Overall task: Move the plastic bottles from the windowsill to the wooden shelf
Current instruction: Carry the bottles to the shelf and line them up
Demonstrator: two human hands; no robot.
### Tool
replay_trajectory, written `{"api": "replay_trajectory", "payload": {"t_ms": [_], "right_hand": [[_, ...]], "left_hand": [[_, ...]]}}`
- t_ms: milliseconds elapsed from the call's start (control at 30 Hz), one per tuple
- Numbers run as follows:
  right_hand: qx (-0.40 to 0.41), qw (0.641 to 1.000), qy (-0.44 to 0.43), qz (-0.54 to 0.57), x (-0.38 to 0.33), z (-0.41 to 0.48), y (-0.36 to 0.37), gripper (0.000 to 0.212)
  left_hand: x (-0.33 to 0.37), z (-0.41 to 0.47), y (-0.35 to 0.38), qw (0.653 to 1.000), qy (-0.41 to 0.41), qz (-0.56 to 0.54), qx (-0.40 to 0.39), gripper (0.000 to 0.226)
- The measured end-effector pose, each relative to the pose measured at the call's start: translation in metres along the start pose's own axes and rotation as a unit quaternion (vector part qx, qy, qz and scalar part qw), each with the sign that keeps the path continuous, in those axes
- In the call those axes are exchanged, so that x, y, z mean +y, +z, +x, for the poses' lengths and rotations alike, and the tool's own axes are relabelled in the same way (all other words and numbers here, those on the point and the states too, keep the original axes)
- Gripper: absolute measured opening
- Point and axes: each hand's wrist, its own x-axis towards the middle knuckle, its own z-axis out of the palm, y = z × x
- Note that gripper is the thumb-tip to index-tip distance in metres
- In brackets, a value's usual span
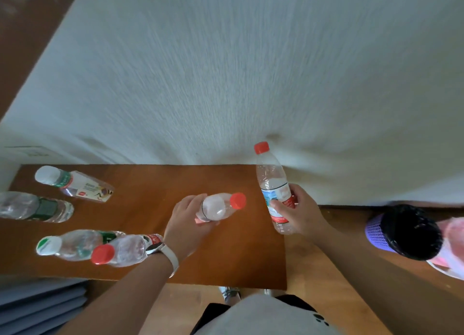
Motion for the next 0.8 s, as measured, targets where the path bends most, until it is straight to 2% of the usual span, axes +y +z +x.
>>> {"api": "replay_trajectory", "payload": {"t_ms": [167, 400, 567, 700, 800], "right_hand": [[0.025, 0.999, -0.014, 0.028, -0.010, 0.002, 0.017, 0.048], [0.062, 0.994, -0.084, -0.017, -0.022, 0.020, 0.035, 0.050], [0.108, 0.990, -0.088, -0.005, -0.025, 0.043, 0.049, 0.055], [0.126, 0.988, -0.090, -0.002, -0.027, 0.060, 0.057, 0.062], [0.141, 0.985, -0.101, 0.007, -0.028, 0.070, 0.061, 0.060]], "left_hand": [[0.013, 0.016, 0.005, 0.989, -0.063, -0.135, -0.011, 0.067], [0.017, 0.052, 0.010, 0.942, -0.152, -0.300, 0.026, 0.050], [0.017, 0.072, 0.007, 0.920, -0.173, -0.346, 0.055, 0.054], [0.015, 0.085, 0.004, 0.917, -0.171, -0.353, 0.069, 0.055], [0.013, 0.092, 0.002, 0.916, -0.160, -0.361, 0.067, 0.056]]}}
